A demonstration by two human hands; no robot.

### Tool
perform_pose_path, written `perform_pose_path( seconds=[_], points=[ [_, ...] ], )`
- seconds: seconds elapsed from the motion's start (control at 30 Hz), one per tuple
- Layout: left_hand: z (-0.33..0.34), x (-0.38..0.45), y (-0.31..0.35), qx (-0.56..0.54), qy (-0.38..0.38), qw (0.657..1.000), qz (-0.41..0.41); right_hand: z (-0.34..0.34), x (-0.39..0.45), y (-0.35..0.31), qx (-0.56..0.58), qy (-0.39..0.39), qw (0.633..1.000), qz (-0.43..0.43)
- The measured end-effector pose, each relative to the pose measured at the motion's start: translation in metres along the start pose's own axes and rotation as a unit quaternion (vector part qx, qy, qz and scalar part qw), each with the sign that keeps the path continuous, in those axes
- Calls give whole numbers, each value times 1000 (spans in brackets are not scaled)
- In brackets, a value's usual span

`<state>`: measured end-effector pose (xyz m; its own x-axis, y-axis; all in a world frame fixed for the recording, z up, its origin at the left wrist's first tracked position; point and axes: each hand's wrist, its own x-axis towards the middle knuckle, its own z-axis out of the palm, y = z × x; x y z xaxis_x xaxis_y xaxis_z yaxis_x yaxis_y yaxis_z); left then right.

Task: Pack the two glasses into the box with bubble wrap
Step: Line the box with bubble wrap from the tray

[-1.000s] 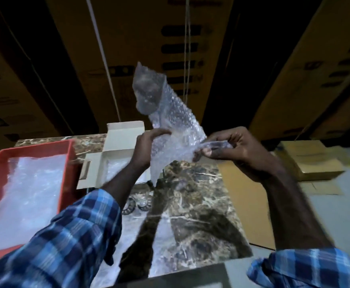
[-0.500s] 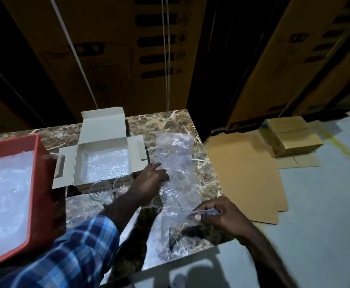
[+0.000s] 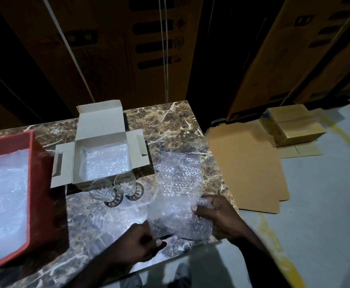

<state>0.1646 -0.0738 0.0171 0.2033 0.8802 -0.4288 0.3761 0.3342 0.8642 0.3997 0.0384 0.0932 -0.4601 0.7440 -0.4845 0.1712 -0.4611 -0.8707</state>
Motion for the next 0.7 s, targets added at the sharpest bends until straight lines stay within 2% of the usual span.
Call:
perform_pose_path(
  seconds=[0.07, 0.13, 0.2, 0.3, 0.37, 0.47, 0.57, 0.7],
  points=[
    [2, -5, 0, -107, 17, 994, -18, 2, 13, -4, 68, 41, 997, 9],
    [2, -2, 1, -194, 86, 977, -33, 3, 27, -2, 162, 70, 983, 43],
    [5, 2, 2, -257, 149, 953, -53, 0, 34, 8, 244, 66, 962, 105],
    [5, 11, -1, -224, 175, 958, -45, -3, 40, 43, 232, 40, 957, 168],
    [2, 18, -12, -143, 201, 968, -37, 0, 37, 65, 186, 35, 966, 175],
    [-1, 28, -23, -11, 232, 972, -35, 10, 36, 82, 160, 62, 976, 136],
    [-2, 35, -29, 43, 256, 965, -22, 7, 44, 93, 124, 121, 980, 95],
    [-4, 40, -31, 61, 252, 965, -29, -1, 44, 108, 98, 149, 980, 83]
  ],
)
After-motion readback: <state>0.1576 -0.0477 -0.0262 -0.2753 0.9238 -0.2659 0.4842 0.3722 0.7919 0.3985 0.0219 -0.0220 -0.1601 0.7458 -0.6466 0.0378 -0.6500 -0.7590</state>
